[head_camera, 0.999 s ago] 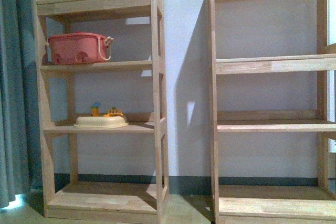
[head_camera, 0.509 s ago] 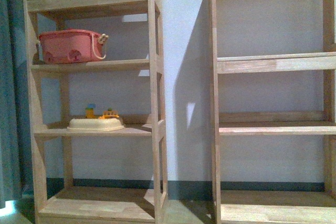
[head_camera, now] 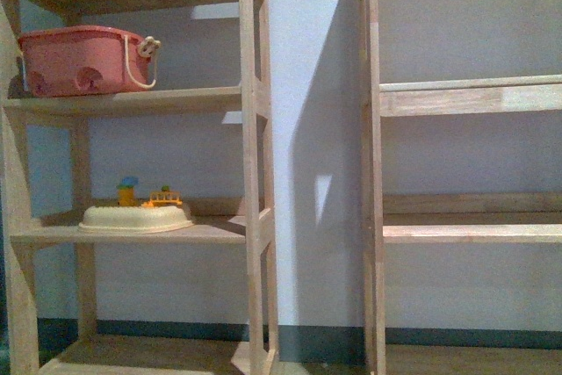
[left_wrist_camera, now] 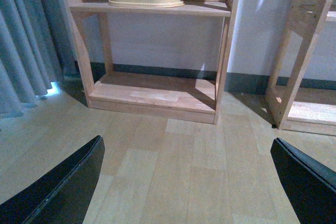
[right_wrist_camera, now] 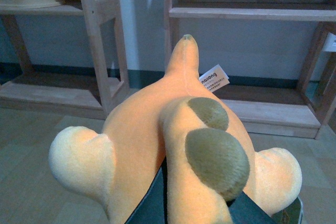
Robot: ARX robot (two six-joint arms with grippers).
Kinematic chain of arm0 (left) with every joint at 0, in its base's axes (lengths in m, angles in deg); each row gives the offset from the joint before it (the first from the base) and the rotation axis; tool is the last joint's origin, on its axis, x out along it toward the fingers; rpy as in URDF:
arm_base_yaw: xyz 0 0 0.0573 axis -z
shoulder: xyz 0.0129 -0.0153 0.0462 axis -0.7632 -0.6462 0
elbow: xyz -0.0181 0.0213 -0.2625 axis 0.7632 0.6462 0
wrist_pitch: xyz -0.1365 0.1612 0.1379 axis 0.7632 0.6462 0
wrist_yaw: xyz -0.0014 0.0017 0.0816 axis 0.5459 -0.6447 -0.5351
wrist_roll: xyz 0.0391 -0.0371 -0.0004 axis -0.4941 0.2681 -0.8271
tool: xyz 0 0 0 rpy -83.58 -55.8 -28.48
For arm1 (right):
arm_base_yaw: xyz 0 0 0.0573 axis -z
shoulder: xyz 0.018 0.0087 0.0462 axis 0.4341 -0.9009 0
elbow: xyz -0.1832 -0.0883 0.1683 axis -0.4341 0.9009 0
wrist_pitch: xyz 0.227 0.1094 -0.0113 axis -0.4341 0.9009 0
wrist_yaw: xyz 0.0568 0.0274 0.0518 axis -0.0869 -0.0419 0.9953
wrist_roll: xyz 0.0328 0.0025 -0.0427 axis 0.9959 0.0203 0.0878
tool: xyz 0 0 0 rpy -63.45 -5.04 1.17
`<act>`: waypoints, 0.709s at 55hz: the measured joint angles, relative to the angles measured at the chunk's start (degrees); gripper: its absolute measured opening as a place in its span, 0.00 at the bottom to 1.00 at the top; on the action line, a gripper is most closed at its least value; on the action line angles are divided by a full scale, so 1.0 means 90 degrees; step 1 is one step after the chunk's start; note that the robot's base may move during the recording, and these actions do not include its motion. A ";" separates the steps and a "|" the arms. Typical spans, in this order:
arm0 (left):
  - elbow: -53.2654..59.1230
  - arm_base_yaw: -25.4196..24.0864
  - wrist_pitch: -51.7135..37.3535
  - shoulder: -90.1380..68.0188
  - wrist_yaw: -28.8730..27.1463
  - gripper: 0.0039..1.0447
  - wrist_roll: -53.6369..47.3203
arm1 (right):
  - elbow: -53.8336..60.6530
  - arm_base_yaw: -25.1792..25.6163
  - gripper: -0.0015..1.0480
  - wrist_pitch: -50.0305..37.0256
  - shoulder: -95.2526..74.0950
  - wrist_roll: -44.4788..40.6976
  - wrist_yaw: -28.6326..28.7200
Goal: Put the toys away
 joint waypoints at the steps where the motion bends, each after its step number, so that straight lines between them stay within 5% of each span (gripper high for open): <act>1: 0.0000 0.0000 0.0000 0.0000 -0.0002 0.94 0.0000 | 0.0000 0.0000 0.07 -0.0002 0.0000 0.0000 0.0000; 39: 0.0000 0.0000 0.0000 -0.0002 0.0000 0.94 0.0000 | 0.0000 0.0000 0.07 -0.0002 0.0000 0.0000 0.0002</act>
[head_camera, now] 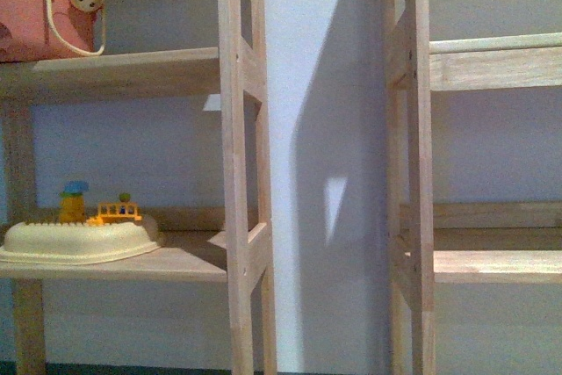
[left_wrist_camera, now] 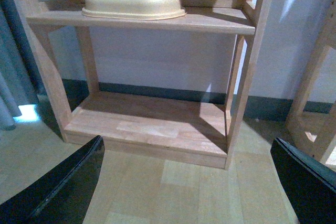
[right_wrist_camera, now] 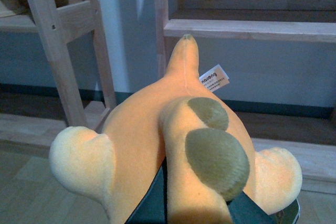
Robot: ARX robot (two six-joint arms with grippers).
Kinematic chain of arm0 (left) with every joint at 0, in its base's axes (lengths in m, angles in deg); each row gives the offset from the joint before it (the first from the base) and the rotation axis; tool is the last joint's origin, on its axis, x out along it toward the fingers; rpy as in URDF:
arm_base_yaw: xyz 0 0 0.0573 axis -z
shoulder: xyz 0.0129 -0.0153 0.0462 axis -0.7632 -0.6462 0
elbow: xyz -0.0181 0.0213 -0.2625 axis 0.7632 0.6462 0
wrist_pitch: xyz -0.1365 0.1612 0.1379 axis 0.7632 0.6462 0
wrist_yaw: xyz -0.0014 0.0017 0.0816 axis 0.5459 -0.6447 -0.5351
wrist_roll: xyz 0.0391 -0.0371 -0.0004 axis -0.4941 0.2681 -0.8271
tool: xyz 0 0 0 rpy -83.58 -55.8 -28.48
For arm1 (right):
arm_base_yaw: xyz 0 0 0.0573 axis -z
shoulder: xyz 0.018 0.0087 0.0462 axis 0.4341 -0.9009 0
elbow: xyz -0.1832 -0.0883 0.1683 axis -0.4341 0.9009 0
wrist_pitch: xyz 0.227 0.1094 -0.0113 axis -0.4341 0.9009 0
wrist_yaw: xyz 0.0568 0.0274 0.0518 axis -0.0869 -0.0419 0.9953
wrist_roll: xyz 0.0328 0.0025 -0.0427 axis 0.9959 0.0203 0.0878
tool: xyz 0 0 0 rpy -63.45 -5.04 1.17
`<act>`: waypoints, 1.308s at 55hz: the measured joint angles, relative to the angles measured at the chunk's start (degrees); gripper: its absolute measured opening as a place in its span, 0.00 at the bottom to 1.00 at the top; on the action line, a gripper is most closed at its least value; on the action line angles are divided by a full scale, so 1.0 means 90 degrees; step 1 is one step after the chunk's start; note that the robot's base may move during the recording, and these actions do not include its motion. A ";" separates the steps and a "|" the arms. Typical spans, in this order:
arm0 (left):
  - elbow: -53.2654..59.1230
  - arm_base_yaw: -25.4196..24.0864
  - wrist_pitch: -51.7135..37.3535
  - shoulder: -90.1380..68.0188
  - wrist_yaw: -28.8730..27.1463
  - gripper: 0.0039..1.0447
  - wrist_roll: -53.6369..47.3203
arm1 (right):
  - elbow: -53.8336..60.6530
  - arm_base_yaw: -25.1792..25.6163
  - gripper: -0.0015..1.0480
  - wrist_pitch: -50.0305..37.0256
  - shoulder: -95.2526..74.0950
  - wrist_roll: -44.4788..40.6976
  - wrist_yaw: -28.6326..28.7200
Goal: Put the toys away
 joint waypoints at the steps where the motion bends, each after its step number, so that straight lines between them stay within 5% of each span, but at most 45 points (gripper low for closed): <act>1: 0.0000 0.0000 0.0000 0.0002 -0.0005 0.94 0.0002 | 0.0000 0.0000 0.07 0.0000 0.0000 0.0000 0.0002; 41: 0.0000 0.0000 0.0000 -0.0005 -0.0002 0.94 0.0000 | 0.0000 0.0000 0.07 0.0000 -0.0005 0.0000 -0.0002; 52: 0.0000 0.0000 0.0000 -0.0007 -0.0002 0.94 0.0000 | -0.0007 -0.0860 0.07 -0.0612 -0.0289 0.0228 -0.2620; 72: 0.0000 0.0000 0.0000 -0.0005 -0.0002 0.94 0.0000 | -0.1758 -0.1331 0.07 -0.1474 -0.1710 -0.0976 -0.3582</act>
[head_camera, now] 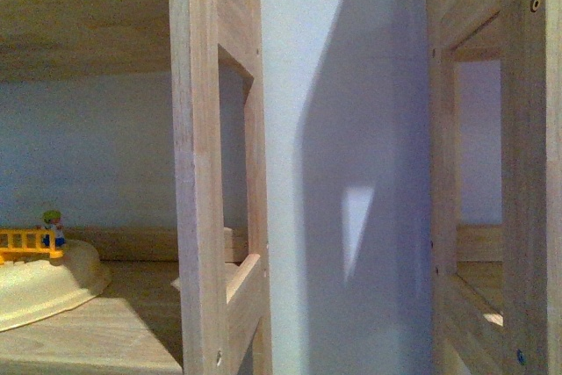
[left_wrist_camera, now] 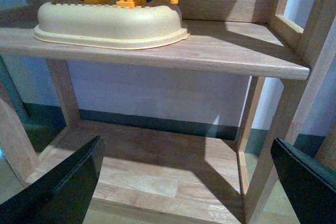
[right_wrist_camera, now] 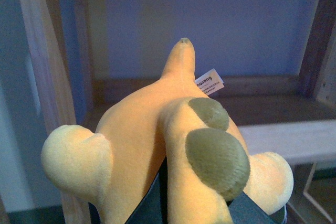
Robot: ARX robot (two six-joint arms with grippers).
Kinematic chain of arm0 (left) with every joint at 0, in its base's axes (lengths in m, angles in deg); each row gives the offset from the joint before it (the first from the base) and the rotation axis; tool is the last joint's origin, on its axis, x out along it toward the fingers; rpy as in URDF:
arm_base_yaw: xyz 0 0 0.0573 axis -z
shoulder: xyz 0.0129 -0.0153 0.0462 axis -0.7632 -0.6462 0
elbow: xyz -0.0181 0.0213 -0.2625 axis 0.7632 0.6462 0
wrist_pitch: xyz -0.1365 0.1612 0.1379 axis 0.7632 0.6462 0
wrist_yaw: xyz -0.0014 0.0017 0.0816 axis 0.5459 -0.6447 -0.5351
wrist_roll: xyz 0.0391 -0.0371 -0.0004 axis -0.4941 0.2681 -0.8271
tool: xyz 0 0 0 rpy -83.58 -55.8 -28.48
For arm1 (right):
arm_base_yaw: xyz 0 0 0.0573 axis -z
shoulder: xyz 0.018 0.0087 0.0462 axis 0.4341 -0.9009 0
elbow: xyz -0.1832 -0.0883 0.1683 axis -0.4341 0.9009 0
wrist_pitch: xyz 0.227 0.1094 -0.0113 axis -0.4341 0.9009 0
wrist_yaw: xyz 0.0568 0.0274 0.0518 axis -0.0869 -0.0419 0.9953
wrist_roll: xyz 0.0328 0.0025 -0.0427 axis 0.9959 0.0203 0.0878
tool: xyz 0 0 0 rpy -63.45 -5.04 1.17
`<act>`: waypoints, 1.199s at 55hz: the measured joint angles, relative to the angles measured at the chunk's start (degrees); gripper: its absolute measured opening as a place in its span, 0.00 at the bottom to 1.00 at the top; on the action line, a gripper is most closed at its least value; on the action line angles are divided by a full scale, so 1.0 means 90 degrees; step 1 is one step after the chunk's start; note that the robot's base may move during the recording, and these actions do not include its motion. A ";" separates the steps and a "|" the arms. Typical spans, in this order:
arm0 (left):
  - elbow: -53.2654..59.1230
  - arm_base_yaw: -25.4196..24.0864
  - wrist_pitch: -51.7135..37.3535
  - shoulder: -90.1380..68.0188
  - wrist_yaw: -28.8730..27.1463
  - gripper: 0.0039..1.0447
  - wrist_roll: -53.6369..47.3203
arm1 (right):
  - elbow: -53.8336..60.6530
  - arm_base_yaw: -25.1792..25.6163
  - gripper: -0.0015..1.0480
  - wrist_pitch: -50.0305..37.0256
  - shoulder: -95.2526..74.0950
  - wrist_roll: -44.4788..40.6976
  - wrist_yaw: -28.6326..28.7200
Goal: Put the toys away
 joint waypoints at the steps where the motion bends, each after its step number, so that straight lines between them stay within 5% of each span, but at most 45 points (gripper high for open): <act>1: 0.0000 0.0000 0.0000 0.0000 -0.0002 0.94 0.0000 | -0.0277 -0.0058 0.07 -0.0044 -0.0165 -0.0102 -0.0032; 19: 0.0000 0.0000 0.0000 0.0000 0.0000 0.94 0.0000 | -0.3164 -0.1188 0.07 -0.0726 -0.1933 -0.1365 -0.0634; 24: 0.0000 0.0000 0.0000 0.0000 -0.0002 0.94 0.0000 | -0.4012 -0.1154 0.07 -0.0743 -0.2397 -0.1639 -0.0294; 32: 0.0000 0.0000 0.0000 0.0000 0.0000 0.94 0.0000 | -0.5292 0.0294 0.07 0.0155 -0.2868 -0.1146 0.1027; 46: 0.0000 0.0000 0.0000 -0.0002 0.0000 0.94 0.0000 | -0.7074 0.5020 0.07 0.0935 -0.3968 0.1515 0.4996; 52: 0.0000 0.0000 0.0000 0.0000 -0.0002 0.94 0.0000 | -0.7494 0.6331 0.07 0.0738 -0.4454 0.2441 0.6047; 66: 0.0000 0.0000 0.0000 0.0000 -0.0002 0.94 0.0000 | -0.8376 0.6113 0.07 0.0644 -0.5841 0.3181 0.6220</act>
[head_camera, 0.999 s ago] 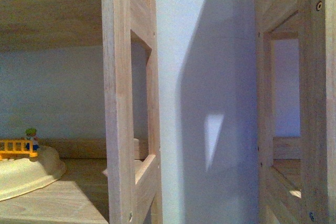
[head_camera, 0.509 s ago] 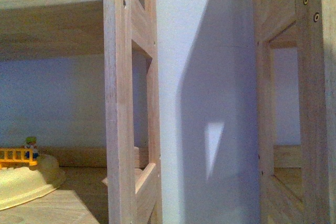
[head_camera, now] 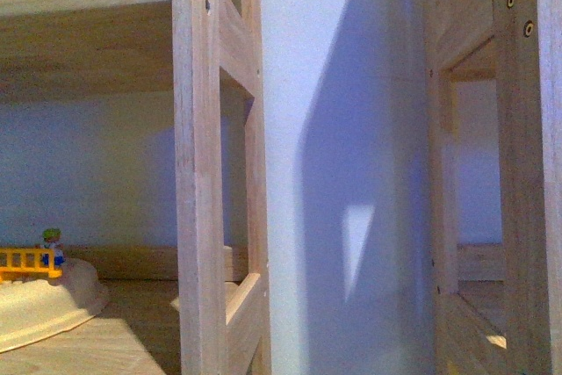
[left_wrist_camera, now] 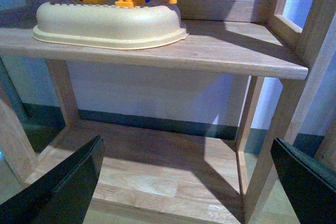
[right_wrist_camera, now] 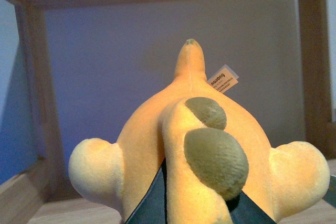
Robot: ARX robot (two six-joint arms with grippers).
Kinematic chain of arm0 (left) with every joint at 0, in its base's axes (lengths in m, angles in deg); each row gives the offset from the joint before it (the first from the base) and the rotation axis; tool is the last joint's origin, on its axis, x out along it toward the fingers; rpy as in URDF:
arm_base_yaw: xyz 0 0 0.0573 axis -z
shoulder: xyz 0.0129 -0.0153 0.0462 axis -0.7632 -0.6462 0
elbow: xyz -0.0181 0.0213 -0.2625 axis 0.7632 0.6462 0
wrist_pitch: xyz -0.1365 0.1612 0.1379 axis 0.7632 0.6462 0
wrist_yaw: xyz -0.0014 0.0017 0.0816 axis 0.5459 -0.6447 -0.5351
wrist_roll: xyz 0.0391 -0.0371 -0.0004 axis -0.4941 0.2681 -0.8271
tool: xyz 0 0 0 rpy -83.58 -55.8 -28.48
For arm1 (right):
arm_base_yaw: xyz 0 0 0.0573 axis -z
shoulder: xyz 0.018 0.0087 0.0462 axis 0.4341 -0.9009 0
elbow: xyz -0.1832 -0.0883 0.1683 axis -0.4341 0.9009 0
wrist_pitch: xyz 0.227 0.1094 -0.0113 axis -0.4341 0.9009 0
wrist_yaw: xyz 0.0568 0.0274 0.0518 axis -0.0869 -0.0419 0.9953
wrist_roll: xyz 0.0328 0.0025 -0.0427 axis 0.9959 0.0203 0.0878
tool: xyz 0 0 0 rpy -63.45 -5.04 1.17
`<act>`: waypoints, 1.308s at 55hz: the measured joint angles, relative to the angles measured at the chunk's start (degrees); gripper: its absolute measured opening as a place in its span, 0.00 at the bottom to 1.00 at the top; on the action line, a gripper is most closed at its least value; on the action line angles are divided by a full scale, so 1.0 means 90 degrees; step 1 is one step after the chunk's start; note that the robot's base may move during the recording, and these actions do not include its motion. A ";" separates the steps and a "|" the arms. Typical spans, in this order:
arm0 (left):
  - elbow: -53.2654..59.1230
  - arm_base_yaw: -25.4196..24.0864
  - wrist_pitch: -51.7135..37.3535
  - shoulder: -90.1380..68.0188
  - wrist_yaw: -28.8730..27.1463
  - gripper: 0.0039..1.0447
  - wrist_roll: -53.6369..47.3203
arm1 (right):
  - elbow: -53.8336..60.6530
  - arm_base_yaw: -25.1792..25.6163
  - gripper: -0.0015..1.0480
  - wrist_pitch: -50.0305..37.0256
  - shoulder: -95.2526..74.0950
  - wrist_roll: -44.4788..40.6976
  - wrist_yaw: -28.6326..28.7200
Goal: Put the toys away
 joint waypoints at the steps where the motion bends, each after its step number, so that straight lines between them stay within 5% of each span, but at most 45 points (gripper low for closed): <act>1: 0.0000 0.0000 0.0000 0.0000 0.0000 0.94 0.0000 | -0.0068 -0.0097 0.07 -0.0012 -0.0143 0.0083 0.0041; 23: 0.0000 0.0000 0.0000 0.0000 0.0002 0.94 0.0000 | -0.0809 -0.1224 0.07 -0.0347 -0.1455 0.0568 -0.0056; 55: 0.0000 0.0000 0.0000 0.0000 0.0002 0.94 0.0000 | -0.1314 -0.3133 0.07 -0.0673 -0.2482 0.0459 -0.0988; 72: 0.0000 0.0000 0.0000 0.0000 0.0002 0.94 0.0000 | -0.1280 -0.3490 0.07 -0.0780 -0.2531 0.0272 -0.1217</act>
